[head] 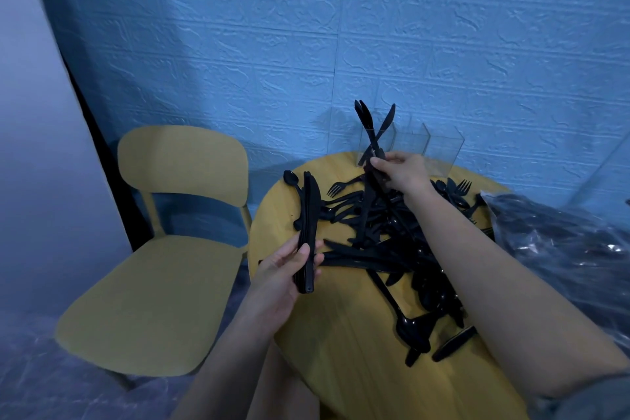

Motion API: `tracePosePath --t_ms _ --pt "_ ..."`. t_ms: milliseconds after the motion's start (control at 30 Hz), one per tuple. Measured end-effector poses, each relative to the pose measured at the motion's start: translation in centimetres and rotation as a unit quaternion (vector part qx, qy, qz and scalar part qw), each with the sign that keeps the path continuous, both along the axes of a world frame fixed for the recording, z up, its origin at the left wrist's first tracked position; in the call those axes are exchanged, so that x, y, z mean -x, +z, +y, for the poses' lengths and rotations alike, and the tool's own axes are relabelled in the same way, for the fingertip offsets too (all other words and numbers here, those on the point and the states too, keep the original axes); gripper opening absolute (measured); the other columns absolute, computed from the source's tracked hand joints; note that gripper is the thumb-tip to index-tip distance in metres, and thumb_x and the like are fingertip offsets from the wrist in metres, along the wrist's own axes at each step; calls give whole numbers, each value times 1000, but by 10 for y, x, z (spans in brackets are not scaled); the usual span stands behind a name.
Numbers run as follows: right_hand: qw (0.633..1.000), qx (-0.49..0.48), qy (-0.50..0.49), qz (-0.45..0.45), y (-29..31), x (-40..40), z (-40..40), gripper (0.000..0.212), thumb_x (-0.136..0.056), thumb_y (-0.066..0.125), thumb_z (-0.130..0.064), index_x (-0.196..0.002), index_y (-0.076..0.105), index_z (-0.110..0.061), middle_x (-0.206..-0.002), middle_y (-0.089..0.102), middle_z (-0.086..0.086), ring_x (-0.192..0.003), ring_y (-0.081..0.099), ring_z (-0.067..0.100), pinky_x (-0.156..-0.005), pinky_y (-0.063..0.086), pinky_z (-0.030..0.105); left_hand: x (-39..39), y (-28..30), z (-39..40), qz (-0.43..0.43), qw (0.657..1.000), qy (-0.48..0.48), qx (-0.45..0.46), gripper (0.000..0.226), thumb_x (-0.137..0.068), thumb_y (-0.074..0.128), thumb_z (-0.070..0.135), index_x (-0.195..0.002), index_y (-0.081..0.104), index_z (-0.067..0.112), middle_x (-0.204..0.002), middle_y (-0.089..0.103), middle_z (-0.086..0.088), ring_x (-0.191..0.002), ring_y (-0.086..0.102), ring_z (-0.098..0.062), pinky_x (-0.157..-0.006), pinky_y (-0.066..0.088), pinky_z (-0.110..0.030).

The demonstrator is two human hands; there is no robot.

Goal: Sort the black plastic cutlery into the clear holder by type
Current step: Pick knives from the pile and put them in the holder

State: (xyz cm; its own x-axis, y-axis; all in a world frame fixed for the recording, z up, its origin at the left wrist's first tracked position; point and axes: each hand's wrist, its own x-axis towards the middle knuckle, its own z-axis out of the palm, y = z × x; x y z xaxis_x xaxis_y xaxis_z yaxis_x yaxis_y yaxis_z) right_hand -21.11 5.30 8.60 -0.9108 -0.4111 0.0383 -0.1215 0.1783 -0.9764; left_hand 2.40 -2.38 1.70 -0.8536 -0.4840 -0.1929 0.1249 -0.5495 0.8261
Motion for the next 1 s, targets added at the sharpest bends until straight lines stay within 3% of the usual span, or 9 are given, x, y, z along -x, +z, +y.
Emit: tracePosePath --t_ms 100,200,267,367,500,567,700,833,1000 --pt "998 -40 -38 36 -7 9 4 13 -83 73 -21 -90 69 -11 -98 69 5 -91 66 21 -85 55 37 3 0 -2 -2 1000 2 -3 39 -93 49 3 -132 51 3 -96 71 -5 -74 66 -9 -64 55 -22" --pt "997 -44 -53 43 -9 11 11 21 -84 72 -22 -101 71 -9 -103 70 6 -97 65 22 -93 51 42 6 -1 -4 -7 1000 7 -5 40 -93 50 3 -133 50 3 -100 69 -6 -76 66 -10 -64 55 -22" --pt "997 -29 -57 34 -9 12 16 23 -86 69 -22 -105 70 -9 -105 69 6 -94 64 19 -87 52 36 7 -1 -4 -9 1000 10 -7 38 -93 50 3 -131 52 5 -101 69 -7 -77 66 -11 -64 55 -22" --pt "997 11 -72 15 -7 16 22 26 -89 65 -21 -110 66 -6 -99 64 5 -77 58 14 -66 50 24 9 0 -2 -11 1000 8 -5 36 -93 50 3 -128 55 6 -98 70 -5 -77 65 -11 -64 55 -22" --pt "991 54 -118 19 3 19 31 25 -88 67 -24 -106 65 -7 -106 66 9 -94 61 23 -86 53 38 12 2 -1 -18 1000 10 -4 39 -93 51 3 -131 52 1 -97 70 -6 -78 65 -12 -64 55 -22" --pt "989 80 -119 30 11 17 35 17 -89 67 -21 -102 64 -11 -102 67 9 -87 63 21 -79 54 31 14 3 1 -19 1000 10 -2 39 -93 51 3 -132 52 2 -98 70 -5 -77 66 -11 -64 55 -23" --pt "989 128 -64 37 27 7 42 16 -88 66 -15 -102 64 -8 -82 65 0 -66 61 7 -60 50 18 18 7 4 -15 1000 9 6 38 -93 51 4 -131 53 3 -100 70 -6 -77 68 -11 -65 56 -22" --pt "989 140 -22 47 37 -7 46 4 -87 68 -13 -87 65 -16 -78 66 -1 -63 61 7 -61 50 19 22 12 8 -3 1000 1 11 29 -93 51 5 -121 59 11 -98 72 -3 -82 68 -12 -70 57 -23" --pt "988 101 113 0 38 -29 45 8 -84 68 -11 -90 62 -10 -83 67 8 -72 62 19 -68 53 26 24 15 12 4 1000 -13 10 28 -94 50 5 -120 59 11 -96 74 -3 -87 70 -15 -74 57 -26"
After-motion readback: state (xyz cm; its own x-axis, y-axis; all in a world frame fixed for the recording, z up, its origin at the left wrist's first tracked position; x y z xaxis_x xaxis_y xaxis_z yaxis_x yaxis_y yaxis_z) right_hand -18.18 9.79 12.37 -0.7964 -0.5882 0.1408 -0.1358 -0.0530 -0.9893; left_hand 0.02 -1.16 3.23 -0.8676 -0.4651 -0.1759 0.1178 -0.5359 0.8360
